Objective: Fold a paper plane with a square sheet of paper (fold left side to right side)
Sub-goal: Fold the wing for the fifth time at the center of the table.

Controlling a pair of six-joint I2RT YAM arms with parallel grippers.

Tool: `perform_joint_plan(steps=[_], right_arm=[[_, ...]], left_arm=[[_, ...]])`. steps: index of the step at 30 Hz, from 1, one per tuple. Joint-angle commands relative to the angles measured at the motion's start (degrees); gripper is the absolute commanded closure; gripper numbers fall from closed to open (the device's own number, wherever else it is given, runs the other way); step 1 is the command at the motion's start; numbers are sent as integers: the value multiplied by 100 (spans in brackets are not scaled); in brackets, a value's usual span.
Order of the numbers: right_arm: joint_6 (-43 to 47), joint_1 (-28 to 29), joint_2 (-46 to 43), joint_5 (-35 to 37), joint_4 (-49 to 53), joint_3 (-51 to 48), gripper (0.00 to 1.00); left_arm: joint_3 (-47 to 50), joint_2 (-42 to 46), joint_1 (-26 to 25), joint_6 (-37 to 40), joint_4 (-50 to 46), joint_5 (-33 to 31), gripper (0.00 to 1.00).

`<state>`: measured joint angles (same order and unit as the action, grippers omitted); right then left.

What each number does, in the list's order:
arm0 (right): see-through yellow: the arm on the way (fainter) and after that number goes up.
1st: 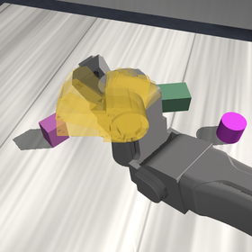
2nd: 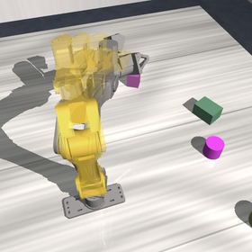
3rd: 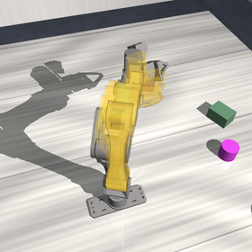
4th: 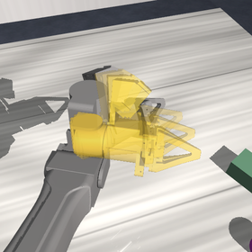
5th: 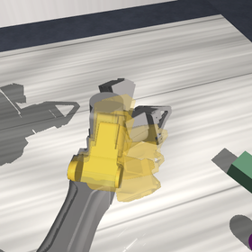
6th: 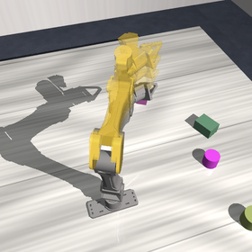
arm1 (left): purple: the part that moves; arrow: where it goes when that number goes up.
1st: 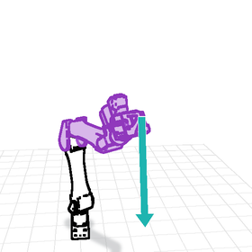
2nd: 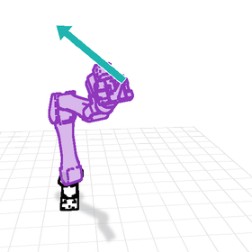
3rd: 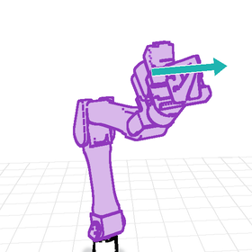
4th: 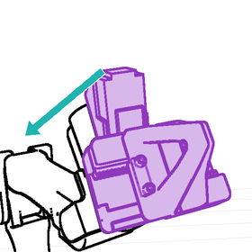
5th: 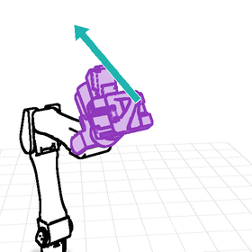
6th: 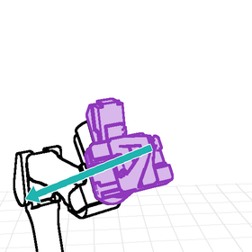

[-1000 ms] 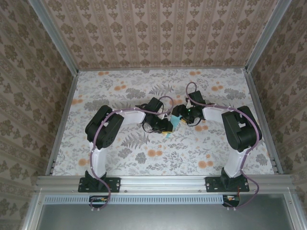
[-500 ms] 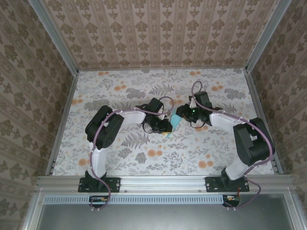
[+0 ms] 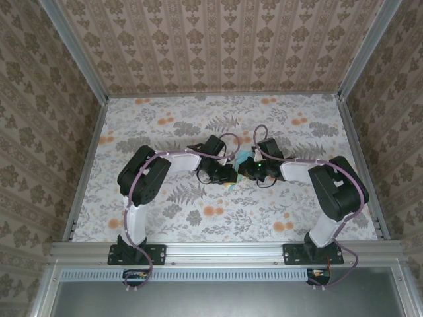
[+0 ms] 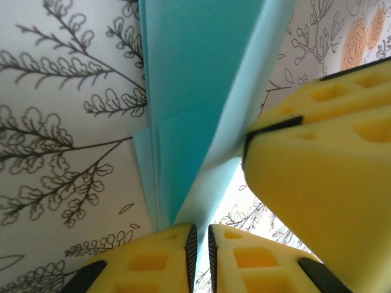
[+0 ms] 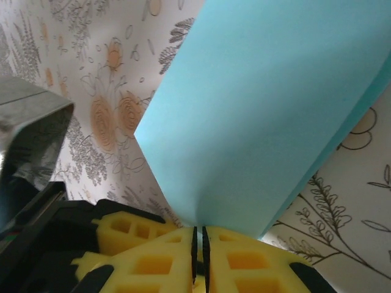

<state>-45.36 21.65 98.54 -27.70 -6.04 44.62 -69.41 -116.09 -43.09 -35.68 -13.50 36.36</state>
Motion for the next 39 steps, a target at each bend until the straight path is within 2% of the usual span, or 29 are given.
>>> perform_joint_plan(steps=[1,24,39], right_arm=[[147,15,149,76,50,118,87],[712,-261,617,419,427,563,88],[928,-578,941,310,569,1008,88]], left_arm=[[221,-120,-68,173,-779,-367,82],[260,-156,-71,194,-836,-359,84],[286,-194,-77,224,-866,-333,85]])
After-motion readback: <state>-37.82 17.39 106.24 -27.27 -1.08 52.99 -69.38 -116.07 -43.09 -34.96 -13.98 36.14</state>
